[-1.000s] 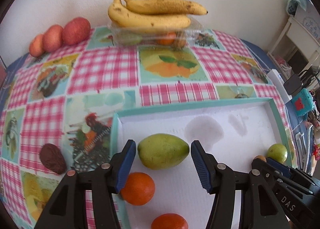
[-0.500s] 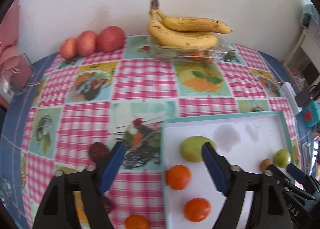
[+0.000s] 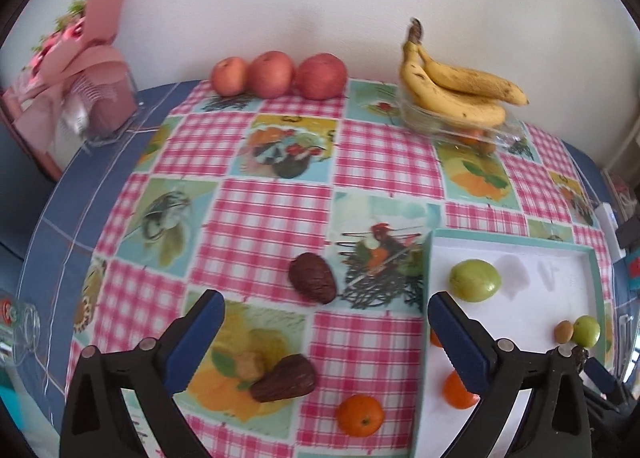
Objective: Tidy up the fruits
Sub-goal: 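Open the left gripper releasing the green fruit while the right gripper releases the brown fruit in the tray, then move both open grippers back toward the fruit pile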
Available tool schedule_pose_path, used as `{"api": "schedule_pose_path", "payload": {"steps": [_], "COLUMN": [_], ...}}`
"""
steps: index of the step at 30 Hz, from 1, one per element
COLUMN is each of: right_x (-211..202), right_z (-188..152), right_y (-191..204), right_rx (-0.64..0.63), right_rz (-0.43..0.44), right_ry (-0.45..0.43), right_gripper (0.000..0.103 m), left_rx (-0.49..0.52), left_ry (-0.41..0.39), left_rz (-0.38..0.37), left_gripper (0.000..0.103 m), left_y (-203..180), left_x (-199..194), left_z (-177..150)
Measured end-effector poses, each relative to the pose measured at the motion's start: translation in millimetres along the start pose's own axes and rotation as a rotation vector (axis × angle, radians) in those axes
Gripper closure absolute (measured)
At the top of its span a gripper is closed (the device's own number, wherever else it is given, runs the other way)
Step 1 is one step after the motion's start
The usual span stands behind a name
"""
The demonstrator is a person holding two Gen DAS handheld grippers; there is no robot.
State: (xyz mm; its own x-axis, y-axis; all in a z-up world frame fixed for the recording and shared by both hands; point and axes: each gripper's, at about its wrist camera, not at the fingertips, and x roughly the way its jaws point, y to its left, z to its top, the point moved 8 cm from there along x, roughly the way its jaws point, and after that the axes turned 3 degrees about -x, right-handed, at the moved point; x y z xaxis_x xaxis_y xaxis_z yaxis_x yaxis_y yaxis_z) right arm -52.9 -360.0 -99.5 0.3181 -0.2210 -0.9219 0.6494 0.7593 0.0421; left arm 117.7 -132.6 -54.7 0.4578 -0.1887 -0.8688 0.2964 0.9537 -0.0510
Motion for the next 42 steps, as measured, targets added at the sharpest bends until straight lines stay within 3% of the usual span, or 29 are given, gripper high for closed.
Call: {"api": "schedule_pose_path", "payload": {"steps": [10,17,20,26,33,37,39,42], "right_x": [-10,-19,-24,-28,-31,-32,-32,-32], "right_z": [-17,-30,-36,-45,-46,-46,-48,-48], "right_y": [32,76,98,135,167,181,185,189], "right_rx": [-0.034,-0.121,-0.164,-0.243,-0.282,-0.317,-0.342,-0.359], "right_rz": [0.006,0.057,0.089,0.111,0.172,0.191,0.188,0.201], "right_ry": [-0.036,-0.018,-0.017,-0.008,-0.029,-0.042,-0.044,-0.048], "right_gripper": [0.008,0.008,0.008,0.008,0.008,0.008,0.008,0.013], "left_rx": [-0.054,-0.143,-0.163,-0.236,-0.232,-0.229,-0.232,-0.236], "left_ry": [-0.042,-0.072,-0.073,-0.019,0.023,0.074,0.101,0.147], "left_rz": [-0.035,-0.084,-0.062,-0.080,-0.104,-0.122,-0.122,-0.129], "left_gripper": [0.000,0.000,0.000,0.001,0.002,0.012,0.012,0.019], "left_y": [38,69,84,109,109,104,103,100], "left_x": [-33,-47,-47,-34,-20,-5,3,16], "left_z": [-7,-7,-8,-15,-19,-26,-30,-38]}}
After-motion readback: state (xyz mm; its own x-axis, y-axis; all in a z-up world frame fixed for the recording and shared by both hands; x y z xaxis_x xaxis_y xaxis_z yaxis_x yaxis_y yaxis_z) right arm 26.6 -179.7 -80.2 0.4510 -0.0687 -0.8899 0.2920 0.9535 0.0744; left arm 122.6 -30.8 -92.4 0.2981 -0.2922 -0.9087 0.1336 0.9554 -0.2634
